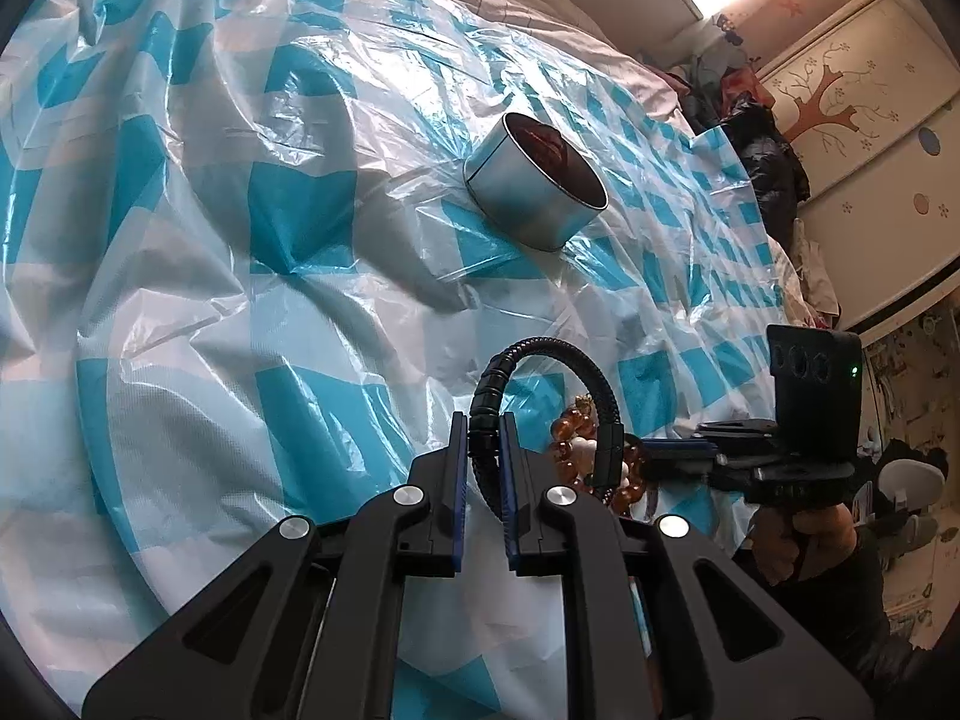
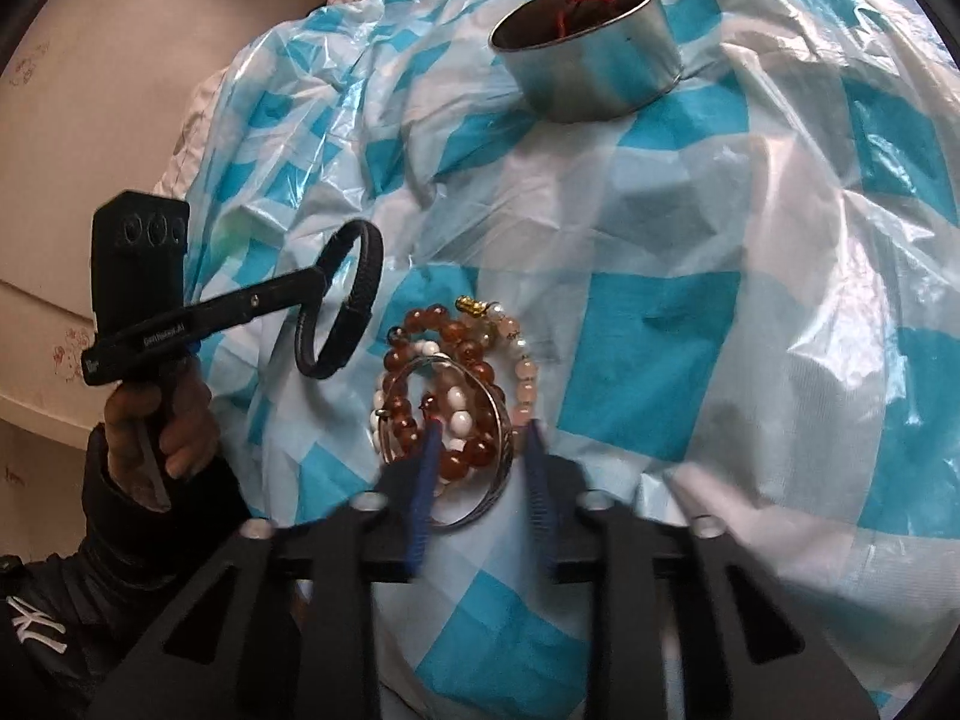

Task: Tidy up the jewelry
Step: 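Grasp a silver hoop with the right tool while the left lifts the black bangle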

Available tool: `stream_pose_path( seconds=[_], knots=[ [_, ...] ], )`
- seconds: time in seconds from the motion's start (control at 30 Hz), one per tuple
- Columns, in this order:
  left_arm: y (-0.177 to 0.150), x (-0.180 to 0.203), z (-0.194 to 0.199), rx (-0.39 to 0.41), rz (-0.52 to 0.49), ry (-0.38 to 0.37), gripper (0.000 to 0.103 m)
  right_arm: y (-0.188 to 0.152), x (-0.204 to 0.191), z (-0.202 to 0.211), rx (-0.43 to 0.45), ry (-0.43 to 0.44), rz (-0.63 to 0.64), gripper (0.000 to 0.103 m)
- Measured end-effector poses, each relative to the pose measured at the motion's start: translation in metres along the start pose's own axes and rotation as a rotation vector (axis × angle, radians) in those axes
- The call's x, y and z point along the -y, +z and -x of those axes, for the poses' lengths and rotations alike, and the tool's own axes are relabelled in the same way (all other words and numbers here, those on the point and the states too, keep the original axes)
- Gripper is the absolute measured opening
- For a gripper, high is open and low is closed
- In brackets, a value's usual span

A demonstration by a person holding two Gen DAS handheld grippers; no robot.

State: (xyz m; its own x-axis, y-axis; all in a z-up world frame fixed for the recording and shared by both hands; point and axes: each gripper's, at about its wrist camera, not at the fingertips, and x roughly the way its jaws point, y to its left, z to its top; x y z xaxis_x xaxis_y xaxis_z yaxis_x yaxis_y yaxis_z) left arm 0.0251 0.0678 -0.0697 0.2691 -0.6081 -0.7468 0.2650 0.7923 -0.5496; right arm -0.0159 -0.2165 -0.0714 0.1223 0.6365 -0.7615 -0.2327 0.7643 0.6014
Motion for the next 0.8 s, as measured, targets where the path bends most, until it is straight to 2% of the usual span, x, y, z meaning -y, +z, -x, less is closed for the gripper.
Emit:
stream_pose_path(
  seconds=[0.27, 0.47, 0.7, 0.8],
  knots=[
    [0.0, 0.004, 0.003, 0.019, 0.004, -0.009, 0.008, 0.006, -0.009, 0.028, 0.106, 0.052, 0.005, 0.008],
    [0.006, 0.012, 0.004, 0.032, -0.003, -0.024, 0.008, 0.015, -0.013, 0.043, 0.166, 0.039, 0.007, 0.008],
    [0.021, 0.028, 0.008, 0.074, 0.0, -0.047, 0.008, 0.033, -0.006, 0.079, 0.303, 0.039, -0.032, 0.008],
    [0.031, 0.039, 0.013, 0.101, -0.014, -0.057, 0.008, 0.041, -0.004, 0.098, 0.371, 0.013, -0.037, 0.008]
  ],
)
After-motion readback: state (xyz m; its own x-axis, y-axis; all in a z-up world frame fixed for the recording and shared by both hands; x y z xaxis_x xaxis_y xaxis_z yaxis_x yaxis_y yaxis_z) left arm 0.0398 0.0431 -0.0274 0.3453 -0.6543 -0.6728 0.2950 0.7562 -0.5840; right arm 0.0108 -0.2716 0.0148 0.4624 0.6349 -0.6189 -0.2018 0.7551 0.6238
